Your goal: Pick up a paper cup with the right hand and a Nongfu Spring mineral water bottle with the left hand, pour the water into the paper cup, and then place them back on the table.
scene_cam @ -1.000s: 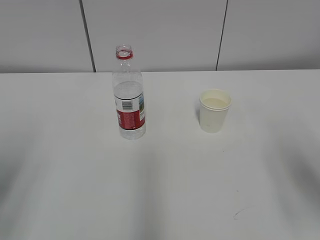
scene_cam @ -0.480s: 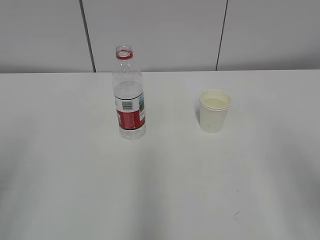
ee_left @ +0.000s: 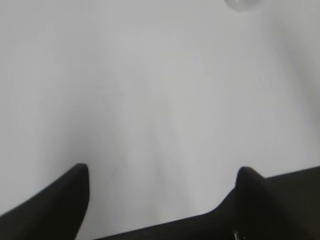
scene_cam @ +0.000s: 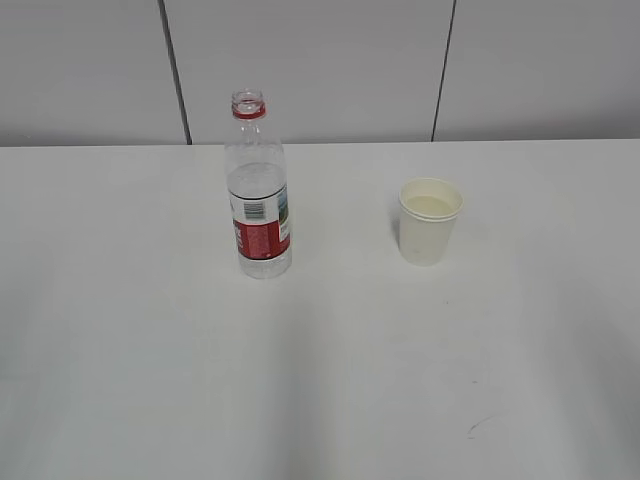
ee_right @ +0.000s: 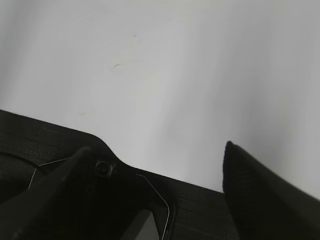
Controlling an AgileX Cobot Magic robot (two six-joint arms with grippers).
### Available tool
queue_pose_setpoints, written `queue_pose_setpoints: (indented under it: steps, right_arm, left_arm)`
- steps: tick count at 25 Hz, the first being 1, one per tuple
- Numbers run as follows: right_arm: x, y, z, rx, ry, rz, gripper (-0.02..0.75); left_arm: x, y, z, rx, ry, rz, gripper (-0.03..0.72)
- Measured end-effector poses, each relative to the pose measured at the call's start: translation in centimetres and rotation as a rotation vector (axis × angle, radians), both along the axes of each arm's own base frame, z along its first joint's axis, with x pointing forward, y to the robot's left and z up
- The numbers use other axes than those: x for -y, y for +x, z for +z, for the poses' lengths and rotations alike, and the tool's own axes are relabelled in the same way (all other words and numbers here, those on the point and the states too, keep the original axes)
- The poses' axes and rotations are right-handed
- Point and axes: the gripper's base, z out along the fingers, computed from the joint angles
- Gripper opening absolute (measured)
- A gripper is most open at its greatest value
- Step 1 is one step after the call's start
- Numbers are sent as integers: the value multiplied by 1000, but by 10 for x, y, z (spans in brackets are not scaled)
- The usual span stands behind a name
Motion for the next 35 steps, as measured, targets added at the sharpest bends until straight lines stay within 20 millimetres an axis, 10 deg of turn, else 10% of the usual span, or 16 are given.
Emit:
queue_pose_setpoints:
  steps: [11, 23, 35]
  right_arm:
    - [-3, -35, -2, 115, -11, 14, 591]
    - [-7, -90, 3, 460, -43, 17, 591]
    - [-8, -93, 2, 472, -43, 25, 591]
  left_arm:
    - [-5, -42, 2, 250, -30, 0, 544]
    - [-5, -44, 1, 256, -31, 0, 544]
    - [-5, -44, 1, 257, -30, 0, 532]
